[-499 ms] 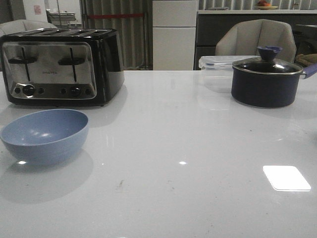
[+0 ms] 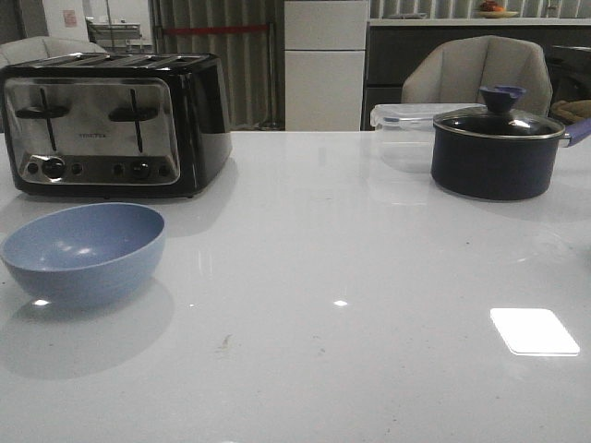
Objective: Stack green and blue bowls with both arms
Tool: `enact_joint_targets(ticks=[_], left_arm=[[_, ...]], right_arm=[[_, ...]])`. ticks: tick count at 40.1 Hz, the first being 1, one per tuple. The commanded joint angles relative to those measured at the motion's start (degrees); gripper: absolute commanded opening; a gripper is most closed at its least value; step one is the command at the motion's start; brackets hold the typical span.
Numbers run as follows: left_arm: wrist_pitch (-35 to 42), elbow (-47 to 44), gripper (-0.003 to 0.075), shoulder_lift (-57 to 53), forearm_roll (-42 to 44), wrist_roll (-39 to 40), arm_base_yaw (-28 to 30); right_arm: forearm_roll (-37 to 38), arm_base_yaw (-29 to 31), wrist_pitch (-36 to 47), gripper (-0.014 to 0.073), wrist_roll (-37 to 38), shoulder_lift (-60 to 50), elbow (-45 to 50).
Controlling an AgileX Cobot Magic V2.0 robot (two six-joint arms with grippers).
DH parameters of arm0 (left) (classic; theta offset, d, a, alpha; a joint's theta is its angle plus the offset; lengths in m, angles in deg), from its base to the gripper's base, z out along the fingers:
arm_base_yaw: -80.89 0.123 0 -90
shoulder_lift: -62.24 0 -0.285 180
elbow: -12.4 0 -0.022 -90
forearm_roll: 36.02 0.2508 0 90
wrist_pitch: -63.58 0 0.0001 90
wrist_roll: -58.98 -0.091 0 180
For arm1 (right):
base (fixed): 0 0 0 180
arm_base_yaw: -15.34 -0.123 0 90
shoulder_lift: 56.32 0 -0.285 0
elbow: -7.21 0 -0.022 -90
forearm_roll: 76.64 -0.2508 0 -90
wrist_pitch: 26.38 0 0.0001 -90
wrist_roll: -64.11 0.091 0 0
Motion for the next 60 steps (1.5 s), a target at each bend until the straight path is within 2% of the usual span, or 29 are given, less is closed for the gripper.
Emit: enact_joint_targets(ticks=[1,6,18,26,32,44,60], left_arm=[[5.0,-0.3,0.0098,-0.9,-0.3,0.2,0.1],[5.2,-0.3,0.0098,-0.9,-0.3,0.2,0.1],[13.2,0.7,0.0098,-0.9,-0.3,0.2,0.1],[12.7,9.2,0.0098,-0.7,-0.3,0.2,0.1],[5.2,18.8,0.0098,2.4,0.2,0.2,0.1],[-8.8,35.1,0.0098,17.1,1.0,0.2,0.1],[-30.8,37.4,0.0098,28.7,0.8,0.2,0.1]], right_arm=[[0.7,0.5,5.1,0.0042,-0.5,-1.1,-0.3],[0.7,0.5,5.1,0.0042,-0.5,-1.1,-0.3],[0.7,0.5,8.2,0.0042,-0.5,-1.1,-0.9],[0.7,0.5,5.7,0.0042,-0.5,-1.1,-9.9],[0.7,0.5,0.2,0.0042,-0.6,1.7,-19.4],[0.7,0.5,-14.6,0.0042,-0.6,15.1,-34.9],[0.7,0.5,-31.7,0.0042,-0.6,29.0,-37.3]])
